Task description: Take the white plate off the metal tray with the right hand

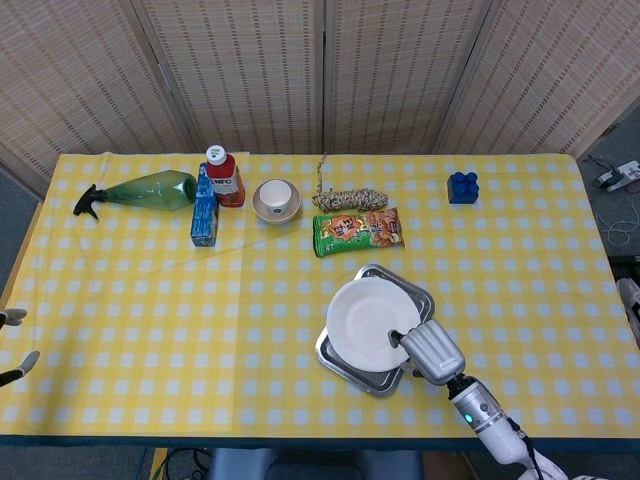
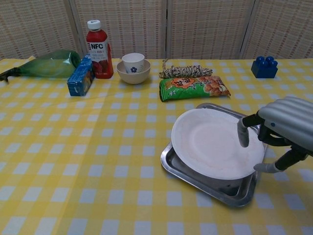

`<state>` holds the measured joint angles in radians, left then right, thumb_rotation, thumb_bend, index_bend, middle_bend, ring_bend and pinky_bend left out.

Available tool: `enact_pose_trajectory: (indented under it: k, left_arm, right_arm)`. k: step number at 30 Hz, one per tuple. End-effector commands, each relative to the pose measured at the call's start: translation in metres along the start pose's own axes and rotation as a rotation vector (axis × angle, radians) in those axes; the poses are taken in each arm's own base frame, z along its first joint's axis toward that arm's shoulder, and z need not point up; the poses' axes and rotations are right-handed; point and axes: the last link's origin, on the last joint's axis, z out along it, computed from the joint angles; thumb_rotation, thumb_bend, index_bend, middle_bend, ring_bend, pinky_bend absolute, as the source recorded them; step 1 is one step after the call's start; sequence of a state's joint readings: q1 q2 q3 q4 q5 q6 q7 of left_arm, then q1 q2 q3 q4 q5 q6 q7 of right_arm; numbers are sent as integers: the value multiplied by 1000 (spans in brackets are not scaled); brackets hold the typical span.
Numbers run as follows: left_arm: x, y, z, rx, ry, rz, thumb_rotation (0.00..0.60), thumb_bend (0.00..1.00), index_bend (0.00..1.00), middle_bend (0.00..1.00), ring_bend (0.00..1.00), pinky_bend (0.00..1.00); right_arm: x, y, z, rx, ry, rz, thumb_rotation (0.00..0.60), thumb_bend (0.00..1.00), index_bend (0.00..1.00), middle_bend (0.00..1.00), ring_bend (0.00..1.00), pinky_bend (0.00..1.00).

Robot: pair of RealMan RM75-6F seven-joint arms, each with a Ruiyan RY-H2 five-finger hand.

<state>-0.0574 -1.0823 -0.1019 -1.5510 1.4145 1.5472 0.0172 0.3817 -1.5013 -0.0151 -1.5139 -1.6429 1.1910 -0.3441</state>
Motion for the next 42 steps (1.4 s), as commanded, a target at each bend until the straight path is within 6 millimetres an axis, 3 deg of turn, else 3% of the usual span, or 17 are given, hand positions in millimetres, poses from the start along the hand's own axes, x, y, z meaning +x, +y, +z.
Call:
enact_pose_trajectory:
  k: [1, 18, 28, 42]
  left_arm:
    - [1, -4, 0, 7, 1, 5, 600, 180, 431, 421, 359, 472]
    - [21, -25, 0, 68, 37, -25, 600, 180, 429, 421, 360, 473]
    - [19, -25, -1, 73, 22, -10, 600, 180, 429, 421, 360, 473]
    - [20, -34, 1, 127, 8, -6, 600, 180, 428, 422, 360, 472]
  right_arm:
    - [-5, -3, 2, 8, 3, -12, 600, 0, 503, 1000, 1000, 1000]
    - [-19, -20, 5, 32, 54, 40, 600, 0, 502, 1000, 1000, 1000]
    - [-19, -25, -6, 39, 51, 35, 600, 0, 503, 1000, 1000, 1000]
    - [-32, -22, 1, 28, 16, 8, 600, 0, 497, 1000, 1000, 1000]
